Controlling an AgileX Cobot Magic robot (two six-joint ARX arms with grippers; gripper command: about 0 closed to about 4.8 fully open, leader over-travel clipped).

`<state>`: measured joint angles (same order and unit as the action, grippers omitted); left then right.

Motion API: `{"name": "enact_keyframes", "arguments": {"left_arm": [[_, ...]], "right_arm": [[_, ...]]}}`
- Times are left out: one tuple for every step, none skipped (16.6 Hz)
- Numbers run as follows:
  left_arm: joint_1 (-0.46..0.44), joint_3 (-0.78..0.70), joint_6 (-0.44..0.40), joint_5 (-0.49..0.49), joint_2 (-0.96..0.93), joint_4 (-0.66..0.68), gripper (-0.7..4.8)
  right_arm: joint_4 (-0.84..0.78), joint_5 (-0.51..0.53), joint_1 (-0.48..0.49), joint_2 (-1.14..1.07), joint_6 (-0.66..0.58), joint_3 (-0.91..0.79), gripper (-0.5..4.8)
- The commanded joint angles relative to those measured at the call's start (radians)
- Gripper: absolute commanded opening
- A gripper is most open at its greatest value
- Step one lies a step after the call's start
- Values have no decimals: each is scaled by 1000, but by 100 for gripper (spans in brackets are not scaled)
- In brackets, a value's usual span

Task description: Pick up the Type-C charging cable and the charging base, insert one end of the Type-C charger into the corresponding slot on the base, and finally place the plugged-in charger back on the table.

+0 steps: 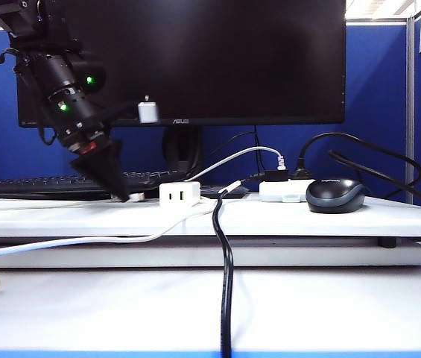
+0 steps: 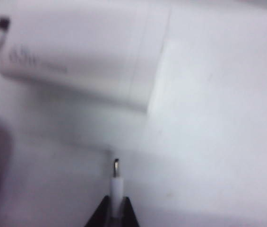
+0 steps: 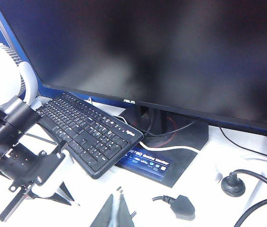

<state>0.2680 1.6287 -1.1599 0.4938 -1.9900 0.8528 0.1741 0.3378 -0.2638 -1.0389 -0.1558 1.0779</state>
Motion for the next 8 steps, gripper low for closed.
{"name": "enact_keyframes", "arguments": {"left_arm": [[1,58,107,181,4,-2,-7],[1,80,127,214,4,-2,-7],[1,96,145,241,5,-2,-7],[1,124,185,307,8,-2,-7],[1,140,212,370,10,-4,-7],[1,151,232,419,11,-5,-6],[0,159,262,481,14,-11,-7],[0,159,286,536,19,-20,-6]], "right_arm": [[-13,6,0,3,3,5,-1],[-13,6,0,3,3,5,-1],[-13,6,0,3,3,5,-1],[-13,6,0,3,3,5,-1],[-13,6,0,3,3,5,-1],[-13,6,0,1,3,5,-1],[-13,10,0,-3,3,5,-1],[-14,39,0,-10,3,6,-1]]}}
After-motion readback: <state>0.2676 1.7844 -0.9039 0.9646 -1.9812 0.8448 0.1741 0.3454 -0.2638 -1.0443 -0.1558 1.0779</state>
